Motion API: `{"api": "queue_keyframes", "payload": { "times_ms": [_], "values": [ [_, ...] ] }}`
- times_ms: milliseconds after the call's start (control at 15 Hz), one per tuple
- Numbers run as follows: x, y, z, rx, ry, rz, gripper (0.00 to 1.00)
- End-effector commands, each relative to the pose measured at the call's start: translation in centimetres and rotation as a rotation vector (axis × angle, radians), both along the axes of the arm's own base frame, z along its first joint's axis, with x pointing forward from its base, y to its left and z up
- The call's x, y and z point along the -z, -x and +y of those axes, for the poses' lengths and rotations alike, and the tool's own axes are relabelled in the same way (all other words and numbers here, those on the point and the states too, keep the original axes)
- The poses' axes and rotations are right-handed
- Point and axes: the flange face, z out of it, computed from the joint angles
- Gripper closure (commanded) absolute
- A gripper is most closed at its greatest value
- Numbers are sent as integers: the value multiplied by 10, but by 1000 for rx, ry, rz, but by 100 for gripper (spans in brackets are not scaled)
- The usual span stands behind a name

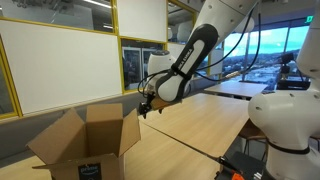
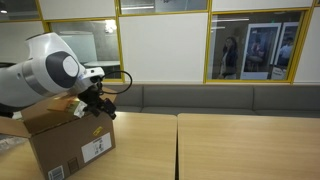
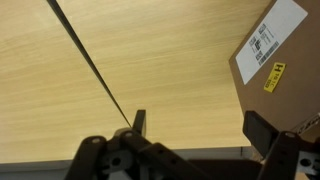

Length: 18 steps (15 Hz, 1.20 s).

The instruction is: Pick up the objects from the table and put them in the box.

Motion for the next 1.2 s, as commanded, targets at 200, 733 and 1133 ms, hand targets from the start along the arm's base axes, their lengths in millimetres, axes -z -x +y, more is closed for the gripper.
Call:
{"api": "queue_keyframes", "payload": {
  "times_ms": [200, 733, 1133],
  "values": [
    [10, 34, 3, 0, 12, 65, 0],
    [24, 35, 40, -42, -119, 71, 0],
    [35, 32, 73, -71, -265, 79, 0]
  ]
}}
